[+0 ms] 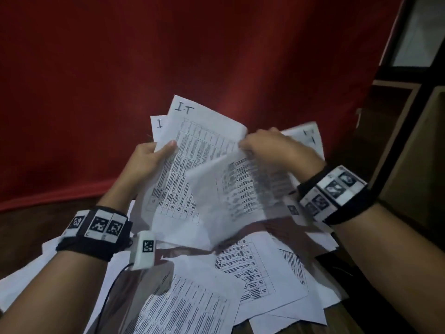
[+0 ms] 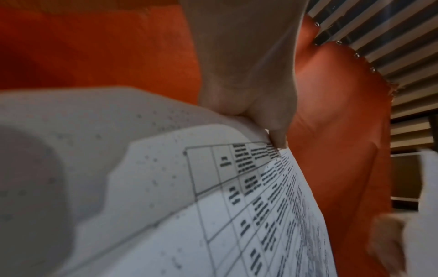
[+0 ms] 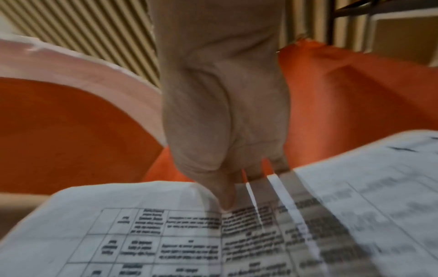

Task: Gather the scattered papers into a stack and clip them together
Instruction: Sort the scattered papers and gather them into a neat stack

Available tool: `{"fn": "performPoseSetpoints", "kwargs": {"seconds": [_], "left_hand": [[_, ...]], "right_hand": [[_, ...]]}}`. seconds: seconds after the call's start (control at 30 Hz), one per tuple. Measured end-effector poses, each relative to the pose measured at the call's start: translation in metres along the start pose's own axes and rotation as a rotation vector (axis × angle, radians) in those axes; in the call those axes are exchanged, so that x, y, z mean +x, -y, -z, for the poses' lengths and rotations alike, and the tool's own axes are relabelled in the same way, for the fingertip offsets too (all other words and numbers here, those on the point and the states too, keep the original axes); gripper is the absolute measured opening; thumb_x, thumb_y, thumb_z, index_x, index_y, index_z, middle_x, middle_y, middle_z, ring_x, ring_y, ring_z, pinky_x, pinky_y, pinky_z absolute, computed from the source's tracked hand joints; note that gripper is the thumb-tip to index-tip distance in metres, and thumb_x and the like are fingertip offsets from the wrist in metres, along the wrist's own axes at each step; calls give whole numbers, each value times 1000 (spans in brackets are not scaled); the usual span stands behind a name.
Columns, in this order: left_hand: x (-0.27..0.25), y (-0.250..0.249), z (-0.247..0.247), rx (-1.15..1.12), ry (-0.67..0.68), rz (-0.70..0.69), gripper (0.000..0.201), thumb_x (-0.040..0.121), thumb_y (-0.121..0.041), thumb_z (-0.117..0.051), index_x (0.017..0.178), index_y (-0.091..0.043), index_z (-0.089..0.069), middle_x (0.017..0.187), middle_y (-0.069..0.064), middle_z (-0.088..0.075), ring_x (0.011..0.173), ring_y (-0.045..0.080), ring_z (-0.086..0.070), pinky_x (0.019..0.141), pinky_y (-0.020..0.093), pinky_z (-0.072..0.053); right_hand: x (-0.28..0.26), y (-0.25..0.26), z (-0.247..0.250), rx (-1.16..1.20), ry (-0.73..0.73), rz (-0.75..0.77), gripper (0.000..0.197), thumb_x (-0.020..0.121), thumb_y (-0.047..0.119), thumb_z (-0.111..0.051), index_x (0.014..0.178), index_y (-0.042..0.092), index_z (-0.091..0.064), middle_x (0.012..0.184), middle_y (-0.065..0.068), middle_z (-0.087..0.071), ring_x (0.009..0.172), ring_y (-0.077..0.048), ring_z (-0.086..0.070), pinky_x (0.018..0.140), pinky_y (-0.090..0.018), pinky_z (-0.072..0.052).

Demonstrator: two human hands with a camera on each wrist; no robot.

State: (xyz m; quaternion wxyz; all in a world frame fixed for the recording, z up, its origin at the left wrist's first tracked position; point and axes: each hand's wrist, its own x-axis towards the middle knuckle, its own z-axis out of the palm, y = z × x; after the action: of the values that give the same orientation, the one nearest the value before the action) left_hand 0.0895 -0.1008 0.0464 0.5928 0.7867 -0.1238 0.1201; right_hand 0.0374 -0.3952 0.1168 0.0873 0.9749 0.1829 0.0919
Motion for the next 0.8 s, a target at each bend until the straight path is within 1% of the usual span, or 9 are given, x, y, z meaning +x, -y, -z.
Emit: {"fn": "performPoseSetpoints", "kwargs": {"seconds": [0.17, 0.27, 0.37, 0.43, 0.5, 0.57, 0.67, 0.73, 0.8], "left_hand": [[-3, 1, -28, -106, 163, 34, 35, 91, -53, -70, 92, -22, -84, 101, 8, -81, 94, 30, -77, 86, 41, -54], [-10, 2, -39, -183, 206, 73, 50, 91, -62, -72, 83, -13, -76, 80, 6, -71, 73, 20, -66, 70, 34, -47], [-15, 7, -38, -225, 251, 110, 70, 82, -74, -73, 102, -7, -67, 87, 13, -61, 79, 23, -59, 71, 35, -46], [-19, 6, -37, -225, 284, 103, 74, 81, -61, -79, 111, 5, -70, 96, 15, -71, 84, 25, -67, 73, 34, -53], [-22, 2, -36, -222, 250, 78, 50, 84, -40, -79, 111, 2, -74, 93, 10, -78, 81, 21, -74, 72, 31, -58], [-21, 0, -32, -249, 136, 29, 34, 84, -33, -77, 106, -8, -77, 95, 6, -82, 84, 17, -77, 75, 30, -59], [-20, -4, -17, -191, -27, -91, 27, 84, -39, -77, 102, -19, -79, 94, -3, -82, 83, 13, -77, 74, 29, -59], [-21, -8, -11, -200, -63, -130, 18, 88, -34, -77, 100, -21, -78, 91, -5, -82, 81, 12, -76, 71, 27, -61], [-22, -11, -13, -180, -64, -177, 9, 93, -26, -76, 99, -19, -77, 89, -8, -81, 80, 9, -77, 70, 26, -61]], "right_hand": [[14, 77, -31, -321, -261, 325, 26, 95, 20, -60, 119, 19, -70, 125, -10, -61, 130, -35, -49, 120, -63, -22], [17, 112, -61, -216, -408, 579, 13, 85, 19, -75, 98, 17, -76, 107, -8, -63, 114, -31, -54, 109, -57, -37], [20, 119, -84, -92, -584, 769, 9, 81, 4, -76, 77, 10, -71, 91, -11, -59, 93, -30, -56, 92, -53, -45], [21, 119, -92, -62, -627, 803, 14, 87, -2, -69, 76, 7, -67, 93, -14, -61, 93, -32, -57, 90, -51, -46], [20, 114, -97, -16, -667, 796, 11, 88, -3, -70, 82, 5, -68, 102, -18, -65, 104, -34, -60, 99, -50, -45], [16, 105, -97, 62, -748, 656, 11, 91, 3, -72, 102, 6, -70, 130, -22, -63, 132, -37, -53, 114, -56, -36], [13, 66, -93, 382, -928, 23, 71, 91, 36, -73, 151, 16, -42, 161, -21, -35, 153, -36, -28, 125, -57, -19], [8, 41, -82, 964, -842, -315, 108, 79, 56, -80, 161, 18, -21, 166, -14, -29, 153, -29, -30, 127, -50, -23], [7, 28, -74, 1654, -663, -368, 104, 74, 43, -89, 155, 9, -34, 148, -17, -56, 135, -30, -58, 115, -52, -45]]}}
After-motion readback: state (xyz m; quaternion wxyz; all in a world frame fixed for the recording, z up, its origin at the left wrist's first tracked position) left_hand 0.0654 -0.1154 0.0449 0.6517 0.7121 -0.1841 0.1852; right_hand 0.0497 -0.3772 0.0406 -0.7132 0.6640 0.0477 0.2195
